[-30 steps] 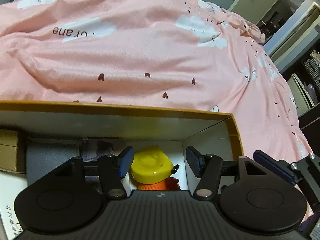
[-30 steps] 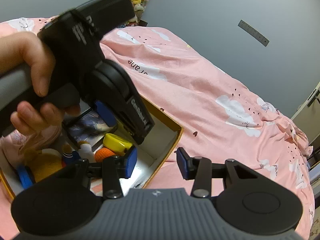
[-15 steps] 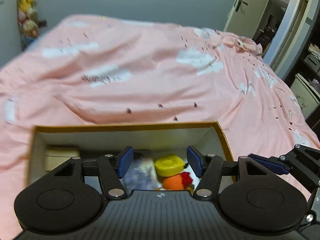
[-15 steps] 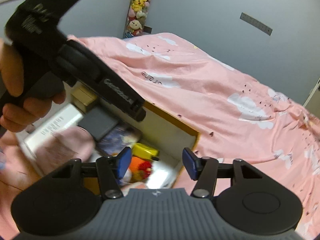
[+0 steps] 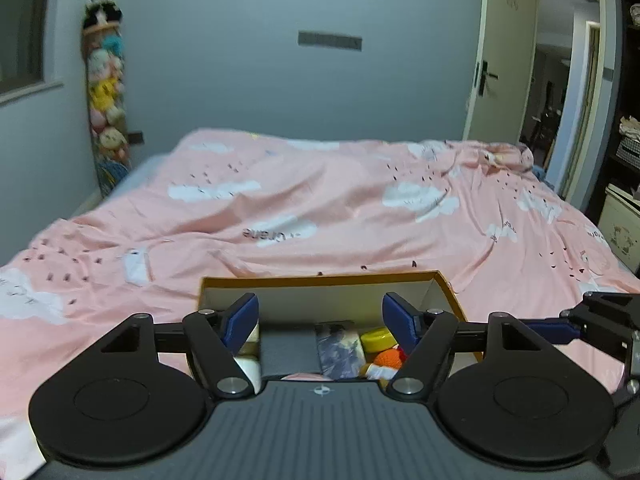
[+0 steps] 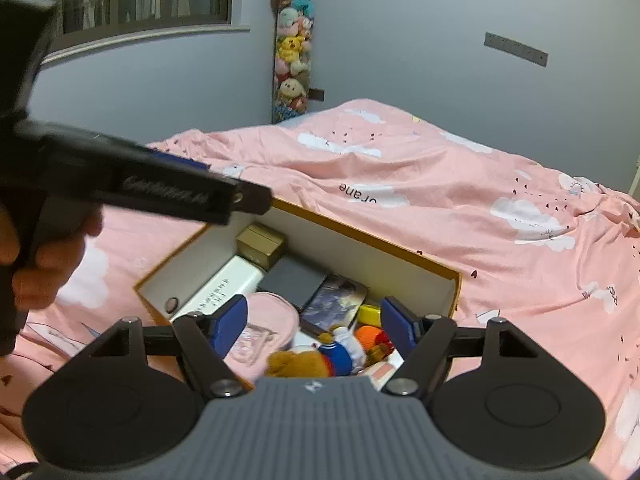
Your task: Organize objects
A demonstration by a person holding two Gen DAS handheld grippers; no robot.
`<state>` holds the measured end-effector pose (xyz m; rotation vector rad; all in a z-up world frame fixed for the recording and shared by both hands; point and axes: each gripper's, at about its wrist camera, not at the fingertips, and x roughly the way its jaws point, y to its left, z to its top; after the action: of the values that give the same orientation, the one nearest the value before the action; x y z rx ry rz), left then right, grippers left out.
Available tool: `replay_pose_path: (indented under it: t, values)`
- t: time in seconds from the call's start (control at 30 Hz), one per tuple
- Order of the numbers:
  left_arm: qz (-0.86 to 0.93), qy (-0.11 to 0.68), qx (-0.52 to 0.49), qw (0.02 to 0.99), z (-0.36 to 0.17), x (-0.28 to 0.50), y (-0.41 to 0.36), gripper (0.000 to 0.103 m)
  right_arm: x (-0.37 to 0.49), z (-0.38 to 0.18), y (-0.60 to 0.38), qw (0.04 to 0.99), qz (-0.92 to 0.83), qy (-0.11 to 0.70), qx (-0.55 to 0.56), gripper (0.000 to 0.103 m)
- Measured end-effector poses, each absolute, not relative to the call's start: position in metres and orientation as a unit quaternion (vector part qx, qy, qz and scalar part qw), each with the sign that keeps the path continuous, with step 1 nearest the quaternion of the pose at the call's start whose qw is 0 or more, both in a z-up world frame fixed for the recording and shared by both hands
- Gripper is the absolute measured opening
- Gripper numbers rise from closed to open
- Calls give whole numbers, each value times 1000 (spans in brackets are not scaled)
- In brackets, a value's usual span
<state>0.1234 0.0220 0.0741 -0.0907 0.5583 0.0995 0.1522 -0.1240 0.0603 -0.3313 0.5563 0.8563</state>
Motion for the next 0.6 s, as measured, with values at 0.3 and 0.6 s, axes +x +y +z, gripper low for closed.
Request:
replay_pose_path:
  t: [0.3,0.6]
  values:
    - [99,205,-27,973,75,66,17,87,110,70,-151,900,356,239,-79,84]
    - [82,182,-60,978,71,45,26,103,85,66,-156,927,308,209,-52,94]
